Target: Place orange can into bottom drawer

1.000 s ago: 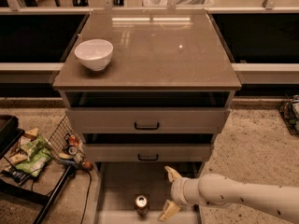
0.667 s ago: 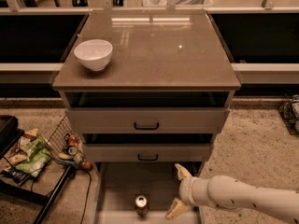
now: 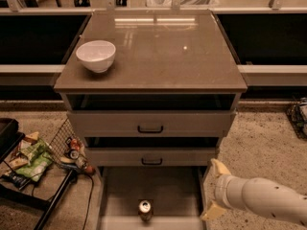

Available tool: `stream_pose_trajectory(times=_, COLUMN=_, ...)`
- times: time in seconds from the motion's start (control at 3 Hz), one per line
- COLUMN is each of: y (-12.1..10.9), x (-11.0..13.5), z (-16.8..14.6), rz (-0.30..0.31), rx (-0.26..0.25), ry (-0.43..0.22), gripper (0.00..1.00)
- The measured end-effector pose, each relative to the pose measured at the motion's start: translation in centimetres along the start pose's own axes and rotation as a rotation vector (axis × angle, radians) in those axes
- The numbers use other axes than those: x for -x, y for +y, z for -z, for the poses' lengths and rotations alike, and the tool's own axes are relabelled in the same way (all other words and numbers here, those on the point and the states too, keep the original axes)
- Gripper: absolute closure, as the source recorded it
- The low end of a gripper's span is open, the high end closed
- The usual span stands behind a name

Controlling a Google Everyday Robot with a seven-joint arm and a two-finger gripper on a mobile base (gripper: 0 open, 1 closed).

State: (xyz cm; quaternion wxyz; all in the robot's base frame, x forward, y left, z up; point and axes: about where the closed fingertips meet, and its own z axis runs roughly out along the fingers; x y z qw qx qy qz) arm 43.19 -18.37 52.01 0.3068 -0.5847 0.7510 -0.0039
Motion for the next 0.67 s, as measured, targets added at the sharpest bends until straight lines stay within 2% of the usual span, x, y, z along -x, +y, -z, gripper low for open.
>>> stream_pose_trajectory(times=0.33, y=-0.4, x=-1.8, z=4.4, rz=0.079, rx=0.009, ry=0.133, gripper=0.0)
stream_pose_trajectory(times=0.67, y=0.1, x=-4.1, z=9.4, rz=0.139, rx=0.06, ry=0.285, gripper=0.0)
